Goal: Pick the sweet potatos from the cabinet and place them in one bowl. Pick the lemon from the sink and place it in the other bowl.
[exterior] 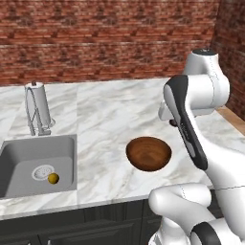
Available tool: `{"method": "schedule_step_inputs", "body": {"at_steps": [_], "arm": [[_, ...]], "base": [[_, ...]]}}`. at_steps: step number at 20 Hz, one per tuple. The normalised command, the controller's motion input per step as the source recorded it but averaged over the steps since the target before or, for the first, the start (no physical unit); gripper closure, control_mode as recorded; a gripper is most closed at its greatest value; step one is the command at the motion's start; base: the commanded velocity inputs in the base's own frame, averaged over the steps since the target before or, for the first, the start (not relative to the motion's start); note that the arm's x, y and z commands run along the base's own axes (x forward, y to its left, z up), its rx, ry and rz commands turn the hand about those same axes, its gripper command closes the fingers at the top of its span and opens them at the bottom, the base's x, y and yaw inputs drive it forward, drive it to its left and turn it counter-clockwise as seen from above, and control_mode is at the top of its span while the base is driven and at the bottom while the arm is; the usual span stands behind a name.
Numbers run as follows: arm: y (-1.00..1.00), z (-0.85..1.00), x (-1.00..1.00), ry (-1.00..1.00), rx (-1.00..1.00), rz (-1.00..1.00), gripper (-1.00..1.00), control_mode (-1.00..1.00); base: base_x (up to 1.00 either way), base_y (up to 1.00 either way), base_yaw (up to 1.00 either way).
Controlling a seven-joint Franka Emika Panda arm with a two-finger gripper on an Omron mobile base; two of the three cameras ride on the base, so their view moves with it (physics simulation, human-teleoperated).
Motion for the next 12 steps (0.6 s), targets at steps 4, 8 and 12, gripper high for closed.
{"method": "schedule_step_inputs", "body": {"at_steps": [4,8,12], "arm": [[0.20,-0.57,0.33,0.01,0.02,0.00,1.00,-1.00],[0.18,-0.71,0.21,0.01,0.04,0.00,1.00,-1.00],[0.23,-0.76,0.22,0.00,0.03,0.00,1.00,-1.00]], "base": [[0.00,0.00,0.00],[0.00,0.00,0.00],[0.00,0.00,0.00]]}}
